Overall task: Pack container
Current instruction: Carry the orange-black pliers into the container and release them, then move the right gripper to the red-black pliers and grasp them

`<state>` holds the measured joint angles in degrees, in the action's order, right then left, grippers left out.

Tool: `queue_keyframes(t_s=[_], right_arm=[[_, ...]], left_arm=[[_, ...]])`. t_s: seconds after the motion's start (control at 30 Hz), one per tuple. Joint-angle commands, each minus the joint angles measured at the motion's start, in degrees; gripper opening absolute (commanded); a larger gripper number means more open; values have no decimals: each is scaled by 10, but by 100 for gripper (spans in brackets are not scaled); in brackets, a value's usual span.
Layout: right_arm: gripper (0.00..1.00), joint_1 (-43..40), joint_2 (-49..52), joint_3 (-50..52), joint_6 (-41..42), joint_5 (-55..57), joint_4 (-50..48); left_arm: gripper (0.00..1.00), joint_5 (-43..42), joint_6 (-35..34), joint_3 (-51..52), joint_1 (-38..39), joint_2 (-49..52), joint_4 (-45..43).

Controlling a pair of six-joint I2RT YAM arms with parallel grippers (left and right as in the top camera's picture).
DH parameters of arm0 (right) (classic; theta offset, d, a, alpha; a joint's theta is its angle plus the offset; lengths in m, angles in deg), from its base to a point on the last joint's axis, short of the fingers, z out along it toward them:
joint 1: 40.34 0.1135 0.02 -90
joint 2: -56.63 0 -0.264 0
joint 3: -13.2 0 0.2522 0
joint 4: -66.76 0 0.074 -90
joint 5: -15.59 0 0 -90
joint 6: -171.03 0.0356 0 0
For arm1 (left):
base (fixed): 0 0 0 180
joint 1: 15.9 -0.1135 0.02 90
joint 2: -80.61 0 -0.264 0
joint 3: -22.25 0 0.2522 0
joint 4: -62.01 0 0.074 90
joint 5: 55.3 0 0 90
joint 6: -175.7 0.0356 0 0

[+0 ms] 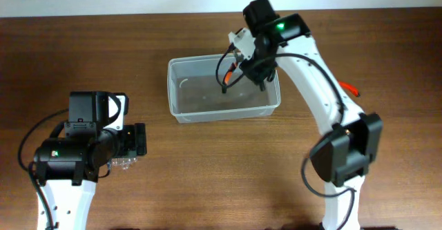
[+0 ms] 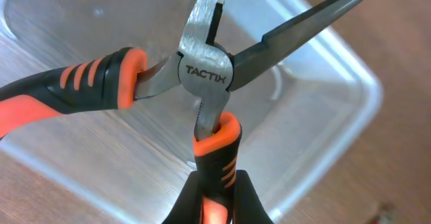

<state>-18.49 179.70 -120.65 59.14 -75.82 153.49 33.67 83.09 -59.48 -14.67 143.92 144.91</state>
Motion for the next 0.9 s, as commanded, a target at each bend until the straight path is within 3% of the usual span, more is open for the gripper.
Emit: queue_keyframes(t_s=[0.0, 0.47, 0.53, 0.87], right_arm=[[4, -1, 23, -7, -2, -20, 1], [5, -2, 84, 10, -2, -29, 7], [16, -2, 85, 11, -2, -29, 7], [24, -3, 82, -13, -1, -14, 21]], left_arm=[[84, 4, 5, 2, 3, -3, 1], [84, 4, 5, 2, 3, -3, 0], [84, 4, 5, 2, 3, -3, 0], [84, 4, 5, 2, 3, -3, 0]])
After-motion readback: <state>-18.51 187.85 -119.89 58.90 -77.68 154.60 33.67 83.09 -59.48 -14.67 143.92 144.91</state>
